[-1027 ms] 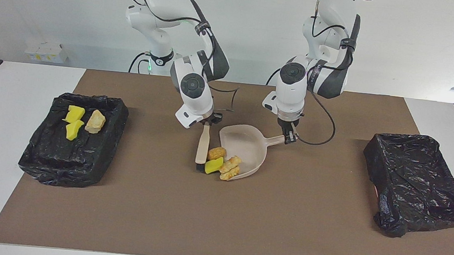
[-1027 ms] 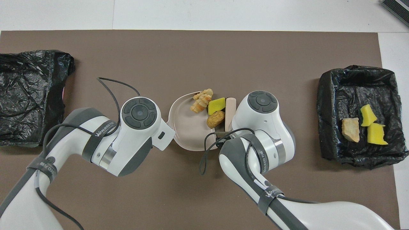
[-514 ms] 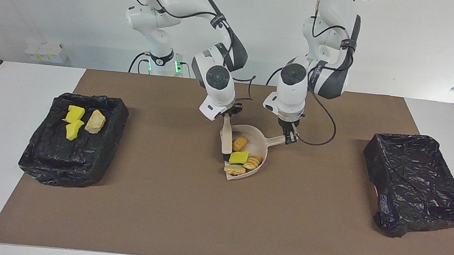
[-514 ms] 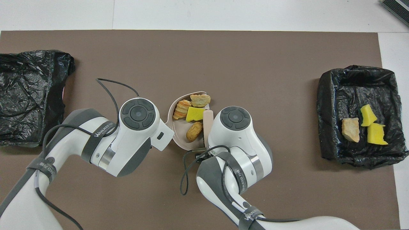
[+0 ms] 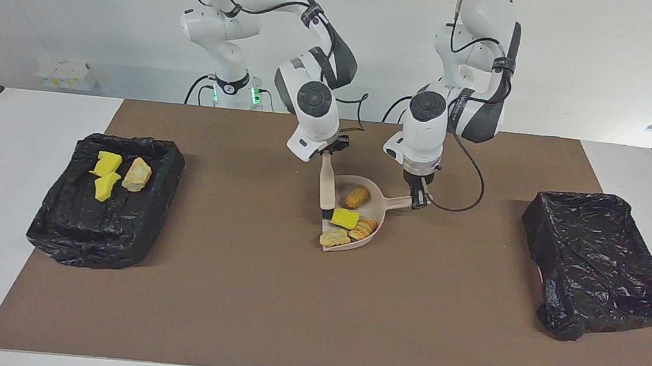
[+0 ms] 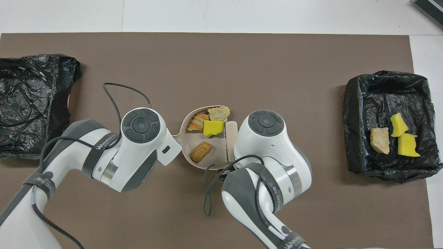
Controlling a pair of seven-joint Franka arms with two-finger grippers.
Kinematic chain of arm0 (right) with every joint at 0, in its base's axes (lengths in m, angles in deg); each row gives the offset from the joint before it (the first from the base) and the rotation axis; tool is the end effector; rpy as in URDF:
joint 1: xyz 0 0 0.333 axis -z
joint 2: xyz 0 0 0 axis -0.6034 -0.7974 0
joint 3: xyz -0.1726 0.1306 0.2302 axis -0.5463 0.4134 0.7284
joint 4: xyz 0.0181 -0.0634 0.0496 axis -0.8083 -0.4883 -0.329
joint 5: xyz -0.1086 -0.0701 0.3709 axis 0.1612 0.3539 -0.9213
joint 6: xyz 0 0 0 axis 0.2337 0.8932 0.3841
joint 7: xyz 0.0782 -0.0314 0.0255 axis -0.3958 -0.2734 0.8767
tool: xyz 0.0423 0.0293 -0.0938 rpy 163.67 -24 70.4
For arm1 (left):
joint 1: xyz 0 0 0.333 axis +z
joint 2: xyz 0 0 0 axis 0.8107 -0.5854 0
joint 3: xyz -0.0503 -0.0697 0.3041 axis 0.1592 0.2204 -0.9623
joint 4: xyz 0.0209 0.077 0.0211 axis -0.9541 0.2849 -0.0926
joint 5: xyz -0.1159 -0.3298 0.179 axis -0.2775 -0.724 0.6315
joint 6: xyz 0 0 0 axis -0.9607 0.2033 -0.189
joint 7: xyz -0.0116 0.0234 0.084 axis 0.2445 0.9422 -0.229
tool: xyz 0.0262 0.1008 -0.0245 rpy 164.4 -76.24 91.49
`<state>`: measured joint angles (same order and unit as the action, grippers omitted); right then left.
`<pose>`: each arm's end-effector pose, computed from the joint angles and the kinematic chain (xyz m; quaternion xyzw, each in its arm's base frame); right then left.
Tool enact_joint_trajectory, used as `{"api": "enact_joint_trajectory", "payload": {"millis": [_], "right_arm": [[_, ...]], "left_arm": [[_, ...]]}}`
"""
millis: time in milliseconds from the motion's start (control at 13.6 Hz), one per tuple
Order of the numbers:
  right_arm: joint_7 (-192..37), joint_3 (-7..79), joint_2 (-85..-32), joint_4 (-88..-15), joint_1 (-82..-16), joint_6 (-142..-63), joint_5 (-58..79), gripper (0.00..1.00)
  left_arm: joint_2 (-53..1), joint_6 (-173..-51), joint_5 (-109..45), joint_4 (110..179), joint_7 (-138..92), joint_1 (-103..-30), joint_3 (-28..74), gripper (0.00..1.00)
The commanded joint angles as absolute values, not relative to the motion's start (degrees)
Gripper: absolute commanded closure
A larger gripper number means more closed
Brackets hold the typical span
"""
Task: Sweep and dump trash in bin
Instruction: 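Push the pieces into the dustpan with the right gripper's brush, then carry the dustpan to the far bin with the left gripper while the right withdraws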
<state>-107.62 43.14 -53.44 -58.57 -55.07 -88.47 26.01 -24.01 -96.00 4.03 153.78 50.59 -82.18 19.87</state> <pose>0.4640 0.3158 0.3801 -0.9767 -0.0376 0.2029 0.0584 0.5043 -0.2584 0.3616 -0.6896 0.7190 0.0522 0.0700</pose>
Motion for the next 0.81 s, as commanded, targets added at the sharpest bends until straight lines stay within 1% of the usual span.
{"api": "enact_joint_trajectory", "payload": {"millis": [0,220,293,514,734], "right_arm": [[-104.6,43.0,-50.2,-57.9,-52.8,-82.6,25.8,1.00],[-104.5,43.1,-49.4,-55.8,-52.6,-76.0,30.6,1.00],[-104.6,43.3,-48.8,-56.4,-52.8,-76.0,30.9,1.00],[-104.8,43.5,-45.4,-61.8,-56.0,-79.6,30.9,1.00],[-109.3,43.5,-45.9,-64.7,-62.1,-83.3,30.9,1.00]], "left_arm": [[-22.9,-97.4,5.1,155.4,54.9,-80.7,20.0,1.00],[-22.5,-97.6,5.1,155.0,56.4,-79.7,20.0,1.00],[-22.1,-97.4,5.1,154.8,57.5,-78.4,20.2,1.00],[-19.7,-96.6,4.7,154.6,60.3,-77.2,20.0,1.00],[-17.3,-96.3,4.3,154.6,65.7,-72.3,20.1,1.00]]}}
